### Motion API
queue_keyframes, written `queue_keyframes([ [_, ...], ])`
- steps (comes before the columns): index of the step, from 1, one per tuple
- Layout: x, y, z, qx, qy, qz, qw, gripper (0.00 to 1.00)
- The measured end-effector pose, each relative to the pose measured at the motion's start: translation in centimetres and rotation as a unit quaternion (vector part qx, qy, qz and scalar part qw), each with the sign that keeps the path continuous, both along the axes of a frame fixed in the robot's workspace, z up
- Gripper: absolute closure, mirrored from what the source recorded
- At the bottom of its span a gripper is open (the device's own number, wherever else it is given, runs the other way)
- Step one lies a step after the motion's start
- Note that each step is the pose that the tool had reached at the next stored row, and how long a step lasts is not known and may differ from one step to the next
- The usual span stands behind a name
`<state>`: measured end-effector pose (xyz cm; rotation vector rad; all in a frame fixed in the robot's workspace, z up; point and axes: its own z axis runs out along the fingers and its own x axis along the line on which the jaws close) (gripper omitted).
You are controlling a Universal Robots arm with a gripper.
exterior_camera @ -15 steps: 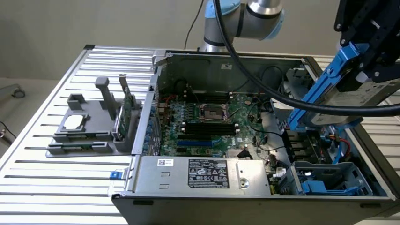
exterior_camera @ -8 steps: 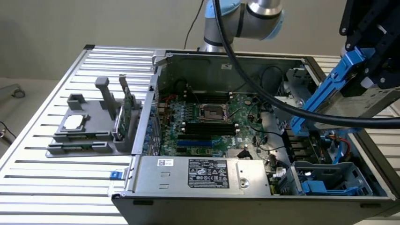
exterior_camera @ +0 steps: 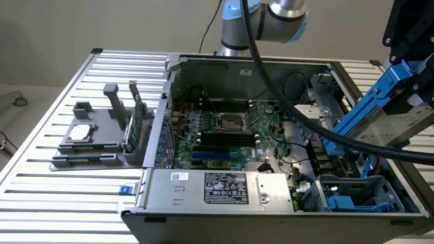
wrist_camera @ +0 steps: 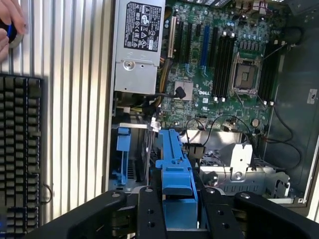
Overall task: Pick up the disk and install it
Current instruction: 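Pick up the disk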
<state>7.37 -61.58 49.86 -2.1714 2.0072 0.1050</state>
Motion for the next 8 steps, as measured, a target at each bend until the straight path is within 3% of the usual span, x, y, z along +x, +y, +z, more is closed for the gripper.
queue_keyframes([
  [4,0.11,-0.67,-0.22,0.0,-0.0005,-0.001,1.0,0.67],
  [8,0.14,-0.93,-0.59,-0.0016,-0.0052,-0.002,1.0,0.67],
])
